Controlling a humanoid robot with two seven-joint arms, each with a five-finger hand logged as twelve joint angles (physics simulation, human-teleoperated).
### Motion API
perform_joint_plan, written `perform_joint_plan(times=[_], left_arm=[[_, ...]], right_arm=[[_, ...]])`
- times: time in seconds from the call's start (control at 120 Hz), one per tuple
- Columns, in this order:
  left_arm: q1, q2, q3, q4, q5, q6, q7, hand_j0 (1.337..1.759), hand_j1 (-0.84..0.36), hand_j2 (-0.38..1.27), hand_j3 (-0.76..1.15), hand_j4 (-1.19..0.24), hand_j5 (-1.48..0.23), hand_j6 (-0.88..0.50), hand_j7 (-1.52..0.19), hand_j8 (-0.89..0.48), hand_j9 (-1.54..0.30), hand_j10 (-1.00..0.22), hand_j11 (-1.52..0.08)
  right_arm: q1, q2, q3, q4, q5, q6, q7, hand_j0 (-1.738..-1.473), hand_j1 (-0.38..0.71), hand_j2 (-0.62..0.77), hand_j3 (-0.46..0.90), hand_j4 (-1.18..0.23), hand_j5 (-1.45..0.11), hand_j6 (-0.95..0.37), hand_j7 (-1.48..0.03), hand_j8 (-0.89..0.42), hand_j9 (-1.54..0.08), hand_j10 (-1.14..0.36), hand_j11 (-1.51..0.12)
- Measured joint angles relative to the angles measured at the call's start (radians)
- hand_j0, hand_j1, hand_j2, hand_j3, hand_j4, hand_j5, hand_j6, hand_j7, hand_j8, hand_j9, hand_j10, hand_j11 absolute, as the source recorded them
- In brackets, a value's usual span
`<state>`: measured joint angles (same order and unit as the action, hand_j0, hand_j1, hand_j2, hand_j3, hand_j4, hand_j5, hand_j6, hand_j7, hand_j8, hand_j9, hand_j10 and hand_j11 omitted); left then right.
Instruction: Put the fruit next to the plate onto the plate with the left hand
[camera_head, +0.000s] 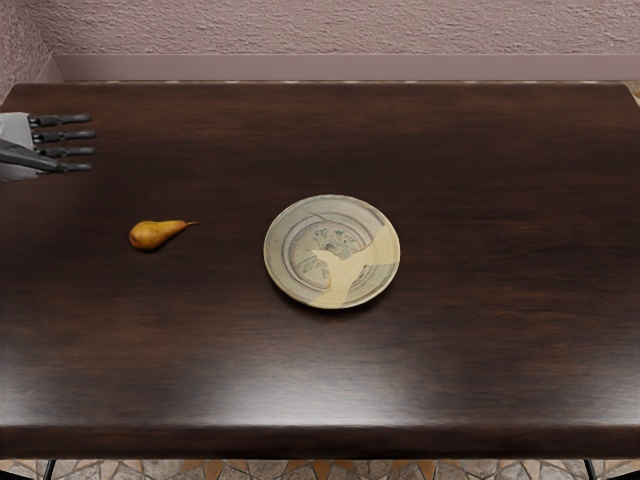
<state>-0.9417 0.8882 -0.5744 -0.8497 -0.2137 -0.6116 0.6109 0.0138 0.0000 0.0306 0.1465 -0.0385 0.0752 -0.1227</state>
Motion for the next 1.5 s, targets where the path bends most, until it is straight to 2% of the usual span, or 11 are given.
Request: perform_joint_plan(times=[0.167, 0.25, 0.333, 0.483, 0.583, 0.7, 0.892, 1.033, 1.383, 1.5], left_arm=[[-0.003, -0.017, 0.007, 0.0, 0.029, 0.0, 0.0, 1.658, 0.34, 0.0, 0.0, -0.01, -0.01, 0.0, -0.01, 0.0, -0.01, -0.01, -0.01], [-0.029, -0.085, 0.01, -0.002, 0.177, 0.0, 0.0, 1.658, 0.34, 0.0, 0.0, 0.0, -0.01, 0.0, -0.01, 0.0, -0.01, 0.0, -0.01], [-0.088, -0.1, 0.012, -0.015, 0.365, 0.0, 0.0, 1.658, 0.34, 0.0, 0.0, 0.0, 0.0, 0.0, 0.0, 0.0, 0.0, 0.0, 0.0], [-0.12, -0.127, 0.024, -0.136, 0.605, 0.0, 0.0, 1.658, 0.35, 0.0, 0.0, 0.0, 0.0, 0.0, 0.0, 0.0, 0.0, 0.0, 0.0], [-0.156, -0.143, 0.049, -0.212, 0.666, 0.0, 0.0, 1.658, 0.35, 0.0, 0.0, 0.0, 0.0, 0.0, 0.0, 0.0, 0.0, 0.0, 0.0], [-0.212, -0.15, 0.109, -0.26, 0.706, 0.068, 0.0, 1.658, 0.35, 0.0, 0.0, 0.0, 0.0, 0.0, 0.0, 0.0, 0.0, 0.0, 0.0], [-0.209, -0.215, 0.196, -0.302, 0.84, 0.272, 0.0, 1.658, 0.35, 0.0, 0.0, 0.0, 0.0, 0.0, 0.0, 0.0, 0.0, 0.0, 0.0], [-0.207, -0.222, 0.251, -0.32, 0.95, 0.428, 0.0, 1.658, 0.35, 0.0, 0.0, 0.0, 0.0, 0.0, 0.0, 0.0, 0.0, 0.0, 0.0], [-0.201, -0.283, 0.375, -0.33, 1.077, 0.596, 0.0, 1.658, 0.35, 0.0, 0.0, 0.0, 0.0, 0.0, 0.0, 0.0, 0.0, 0.0, 0.0], [-0.178, -0.309, 0.391, -0.325, 1.096, 0.619, 0.0, 1.658, 0.35, 0.0, 0.0, 0.0, 0.0, 0.0, 0.0, 0.0, 0.0, 0.0, 0.0]], right_arm=[[0.001, 0.0, 0.001, 0.0, 0.0, 0.0, 0.0, -1.658, -0.35, 0.0, 0.0, 0.0, 0.0, 0.0, 0.0, 0.0, 0.0, 0.0, 0.0], [0.001, 0.0, 0.001, 0.0, 0.0, 0.0, 0.0, -1.658, -0.35, 0.0, 0.0, 0.0, 0.0, 0.0, 0.0, 0.0, 0.0, 0.0, 0.0], [0.001, 0.0, 0.001, 0.0, 0.0, 0.0, 0.0, -1.658, -0.35, 0.0, 0.0, 0.0, 0.0, 0.0, 0.0, 0.0, 0.0, 0.0, 0.0], [0.002, 0.0, 0.001, 0.0, 0.001, 0.0, 0.0, -1.658, -0.35, 0.0, 0.0, 0.0, 0.0, 0.0, 0.0, 0.0, 0.0, 0.0, 0.0], [0.002, 0.0, 0.001, 0.0, 0.001, 0.0, 0.0, -1.658, -0.35, 0.0, 0.0, 0.0, 0.0, 0.0, 0.0, 0.0, 0.0, 0.0, 0.0], [0.002, 0.0, 0.001, 0.0, 0.001, 0.0, 0.0, -1.658, -0.35, 0.0, 0.0, 0.0, 0.0, 0.0, 0.0, 0.0, 0.0, 0.0, 0.0], [0.002, 0.0, 0.001, 0.0, 0.001, 0.0, 0.0, -1.658, -0.35, 0.0, 0.0, 0.0, 0.0, 0.0, 0.0, 0.0, 0.0, 0.0, 0.0], [0.002, 0.0, 0.001, 0.0, 0.001, 0.0, 0.0, -1.658, -0.35, 0.0, 0.0, 0.0, 0.0, 0.0, 0.0, 0.0, 0.0, 0.0, 0.0], [0.002, 0.0, 0.001, 0.0, 0.001, 0.0, 0.0, -1.658, -0.35, 0.0, 0.0, 0.0, 0.0, 0.0, 0.0, 0.0, 0.0, 0.0, 0.0], [0.002, 0.0, 0.001, 0.0, 0.001, 0.0, 0.0, -1.658, -0.35, 0.0, 0.0, 0.0, 0.0, 0.0, 0.0, 0.0, 0.0, 0.0, 0.0]])
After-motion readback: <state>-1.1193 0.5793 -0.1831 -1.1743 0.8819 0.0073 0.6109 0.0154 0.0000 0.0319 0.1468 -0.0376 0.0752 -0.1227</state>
